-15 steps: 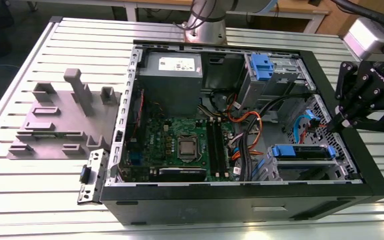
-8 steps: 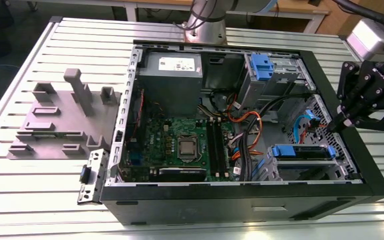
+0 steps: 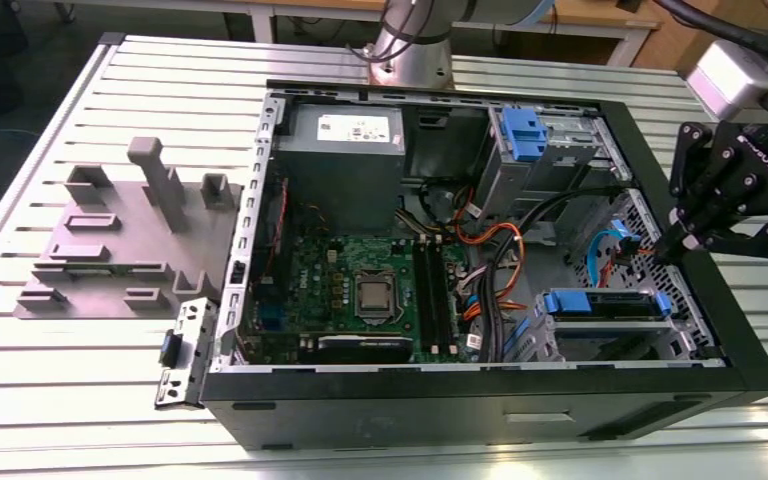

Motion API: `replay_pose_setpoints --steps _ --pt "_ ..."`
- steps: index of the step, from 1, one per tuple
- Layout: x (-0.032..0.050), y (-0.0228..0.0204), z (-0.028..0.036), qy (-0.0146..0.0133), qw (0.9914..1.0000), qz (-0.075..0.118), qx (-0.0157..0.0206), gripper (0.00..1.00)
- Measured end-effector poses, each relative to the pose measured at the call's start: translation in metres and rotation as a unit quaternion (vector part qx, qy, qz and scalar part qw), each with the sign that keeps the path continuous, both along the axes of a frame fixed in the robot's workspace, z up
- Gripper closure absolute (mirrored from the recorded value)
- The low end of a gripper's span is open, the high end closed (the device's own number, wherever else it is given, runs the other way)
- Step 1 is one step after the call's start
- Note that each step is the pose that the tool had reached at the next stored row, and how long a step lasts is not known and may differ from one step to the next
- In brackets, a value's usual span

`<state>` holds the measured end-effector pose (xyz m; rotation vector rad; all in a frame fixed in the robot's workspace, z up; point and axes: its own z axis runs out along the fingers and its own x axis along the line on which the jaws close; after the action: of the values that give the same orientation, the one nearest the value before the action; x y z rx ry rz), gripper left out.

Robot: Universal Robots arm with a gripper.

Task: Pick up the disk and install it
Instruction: 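Insert the first disk wire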

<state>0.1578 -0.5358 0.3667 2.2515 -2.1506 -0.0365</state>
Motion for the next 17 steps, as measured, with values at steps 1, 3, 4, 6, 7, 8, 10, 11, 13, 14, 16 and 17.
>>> replay_pose_setpoints --steps 1,3,4,6,7,8,10,11,13,14,16,17 --pt "0.0001 0.0012 -0.0003 0.0003 1.00000 0.000 0.0000 0.89" --pt "0.0005 0.0034 -0.0007 0.0022 1.00000 0.001 0.0000 0.89" --pt "0.0008 0.0043 -0.0010 0.0032 0.99999 0.001 0.0001 0.89" --pt "0.0024 0.0057 -0.0019 0.0058 0.99998 0.001 0.0001 0.89" --pt "0.0038 0.0063 -0.0025 0.0074 0.99997 0.001 0.0001 0.89" --pt "0.0051 0.0069 -0.0033 0.0090 0.99996 0.001 0.0001 0.89" --pt "0.0075 0.0082 -0.0046 0.0122 0.99992 0.001 -0.0001 0.89" --pt "0.0085 0.0088 -0.0053 0.0137 0.99991 0.001 0.0000 0.89" --pt "0.0097 0.0103 -0.0062 0.0160 0.99987 0.001 0.0000 0.89" --pt "0.0102 0.0112 -0.0068 0.0169 0.99986 0.001 0.0000 0.89" --pt "0.0114 0.0130 -0.0079 0.0190 0.99982 0.001 0.0001 0.89" --pt "0.0120 0.0133 -0.0082 0.0203 0.99979 0.001 0.0001 0.89"
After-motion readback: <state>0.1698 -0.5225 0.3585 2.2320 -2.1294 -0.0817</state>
